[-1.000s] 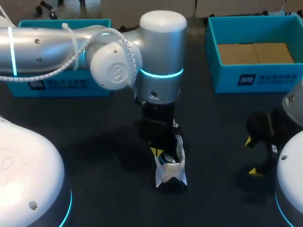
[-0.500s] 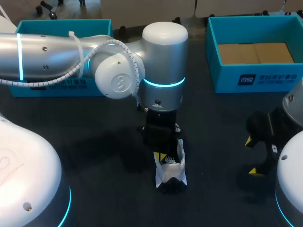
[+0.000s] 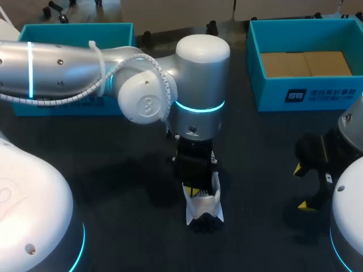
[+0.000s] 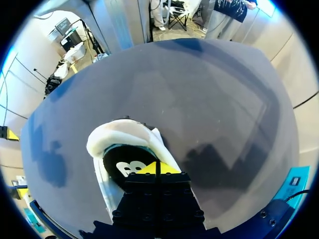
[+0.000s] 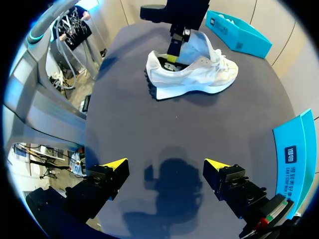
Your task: Take the shoe out of the shoebox, open the shoe tongue, remove and reinsert the insole, then place the shoe into the shoebox
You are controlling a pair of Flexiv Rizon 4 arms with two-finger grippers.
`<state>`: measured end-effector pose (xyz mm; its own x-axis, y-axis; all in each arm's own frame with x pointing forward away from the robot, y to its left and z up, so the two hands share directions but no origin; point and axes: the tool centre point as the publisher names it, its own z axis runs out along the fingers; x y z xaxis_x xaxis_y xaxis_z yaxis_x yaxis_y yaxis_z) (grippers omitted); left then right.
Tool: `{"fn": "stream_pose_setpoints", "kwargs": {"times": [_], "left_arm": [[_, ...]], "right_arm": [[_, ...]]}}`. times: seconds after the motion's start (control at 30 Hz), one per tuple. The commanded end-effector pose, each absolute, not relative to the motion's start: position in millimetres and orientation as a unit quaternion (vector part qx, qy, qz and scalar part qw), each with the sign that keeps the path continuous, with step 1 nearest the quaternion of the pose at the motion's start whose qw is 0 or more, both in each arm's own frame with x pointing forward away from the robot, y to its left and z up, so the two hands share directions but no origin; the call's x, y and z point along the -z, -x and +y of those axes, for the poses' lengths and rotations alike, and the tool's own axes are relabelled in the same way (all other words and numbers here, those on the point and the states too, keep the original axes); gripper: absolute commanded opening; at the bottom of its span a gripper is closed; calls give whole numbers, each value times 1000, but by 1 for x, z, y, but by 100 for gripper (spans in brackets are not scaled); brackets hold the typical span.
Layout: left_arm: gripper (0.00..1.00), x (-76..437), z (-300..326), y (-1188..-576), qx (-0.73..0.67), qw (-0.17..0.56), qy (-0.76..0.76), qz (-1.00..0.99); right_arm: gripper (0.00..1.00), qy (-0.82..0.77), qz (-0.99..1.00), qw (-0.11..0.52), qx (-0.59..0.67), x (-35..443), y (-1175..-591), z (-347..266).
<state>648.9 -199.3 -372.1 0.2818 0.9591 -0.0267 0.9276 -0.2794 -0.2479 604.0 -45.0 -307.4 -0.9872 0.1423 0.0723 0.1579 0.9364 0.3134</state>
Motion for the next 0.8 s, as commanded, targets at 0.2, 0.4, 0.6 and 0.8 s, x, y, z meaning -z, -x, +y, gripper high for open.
{"fn": "stream_pose_setpoints", "kwargs": {"times": [0.2,0.4,0.6,0.8], "left_arm": [[0,399,-200,-650,-89,86,783,-610],[0,408,-204,-653,-87,69,776,-621],[0,398,-212,-654,-86,40,776,-624],[0,369,-216,-653,-95,23,778,-620]], "right_arm": [[100,77,-984,22,160,308,-602,-45],[100,77,-984,22,160,308,-602,-45],[100,77,-984,22,160,308,-602,-45],[100,77,-984,22,160,308,-602,-45]]}}
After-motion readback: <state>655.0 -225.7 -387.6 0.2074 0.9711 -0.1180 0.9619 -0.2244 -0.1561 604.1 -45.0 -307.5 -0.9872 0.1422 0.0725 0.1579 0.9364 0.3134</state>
